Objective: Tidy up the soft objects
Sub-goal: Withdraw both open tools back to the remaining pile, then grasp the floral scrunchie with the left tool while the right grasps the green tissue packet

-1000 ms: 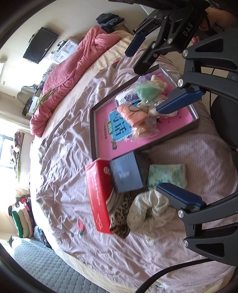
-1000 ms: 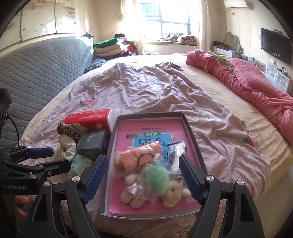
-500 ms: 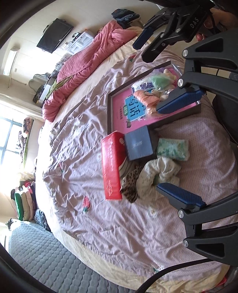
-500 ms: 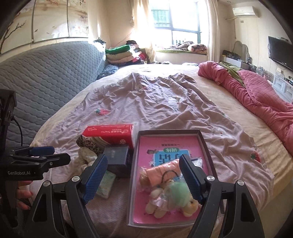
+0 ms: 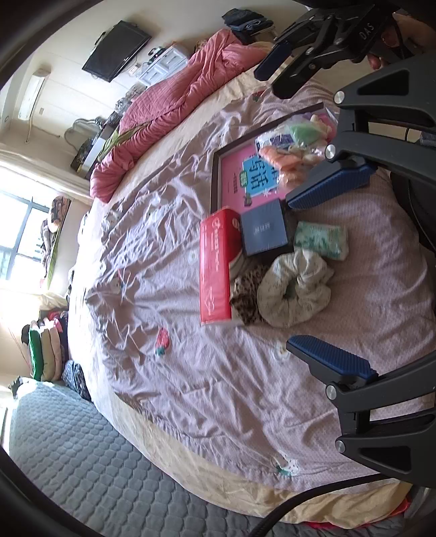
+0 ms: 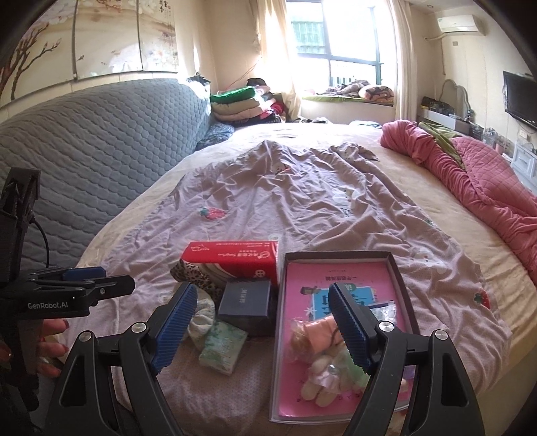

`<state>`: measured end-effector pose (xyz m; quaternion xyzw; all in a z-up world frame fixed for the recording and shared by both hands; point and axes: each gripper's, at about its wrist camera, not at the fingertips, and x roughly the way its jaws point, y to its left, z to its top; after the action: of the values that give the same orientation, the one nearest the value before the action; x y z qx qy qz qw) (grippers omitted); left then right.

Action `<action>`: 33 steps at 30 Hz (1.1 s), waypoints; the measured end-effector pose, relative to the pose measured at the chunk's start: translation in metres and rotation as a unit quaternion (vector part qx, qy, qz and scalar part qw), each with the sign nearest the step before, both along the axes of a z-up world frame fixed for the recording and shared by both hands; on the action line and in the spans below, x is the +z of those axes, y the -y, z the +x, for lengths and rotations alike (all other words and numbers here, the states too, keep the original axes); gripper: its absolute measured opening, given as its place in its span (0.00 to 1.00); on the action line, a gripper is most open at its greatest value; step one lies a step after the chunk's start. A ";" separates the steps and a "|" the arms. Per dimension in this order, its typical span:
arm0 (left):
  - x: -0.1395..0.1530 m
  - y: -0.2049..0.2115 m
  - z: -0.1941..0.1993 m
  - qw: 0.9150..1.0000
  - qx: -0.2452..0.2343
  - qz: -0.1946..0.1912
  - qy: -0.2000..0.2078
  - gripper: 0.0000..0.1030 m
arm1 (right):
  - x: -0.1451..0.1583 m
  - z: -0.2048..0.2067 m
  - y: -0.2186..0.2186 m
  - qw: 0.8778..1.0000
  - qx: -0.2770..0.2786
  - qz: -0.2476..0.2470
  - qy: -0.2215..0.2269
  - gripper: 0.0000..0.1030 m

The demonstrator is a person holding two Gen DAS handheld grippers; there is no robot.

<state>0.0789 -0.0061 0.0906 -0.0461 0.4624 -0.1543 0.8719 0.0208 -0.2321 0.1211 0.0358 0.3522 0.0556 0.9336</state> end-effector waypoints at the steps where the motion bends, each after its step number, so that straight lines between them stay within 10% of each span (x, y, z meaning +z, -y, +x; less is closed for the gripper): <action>1: -0.002 -0.003 0.000 1.000 0.002 0.001 -0.002 0.75 | -0.002 0.001 -0.004 1.000 0.004 0.001 -0.003 0.79; 33: -0.122 -0.024 0.051 0.994 0.031 0.005 -0.106 0.75 | -0.162 0.054 -0.057 0.982 0.036 0.039 -0.181 0.79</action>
<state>0.1301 0.0176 -0.0310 -0.0722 0.5510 -0.1187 0.8229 0.0748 -0.1755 -0.0407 0.0687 0.5138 0.0957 0.8498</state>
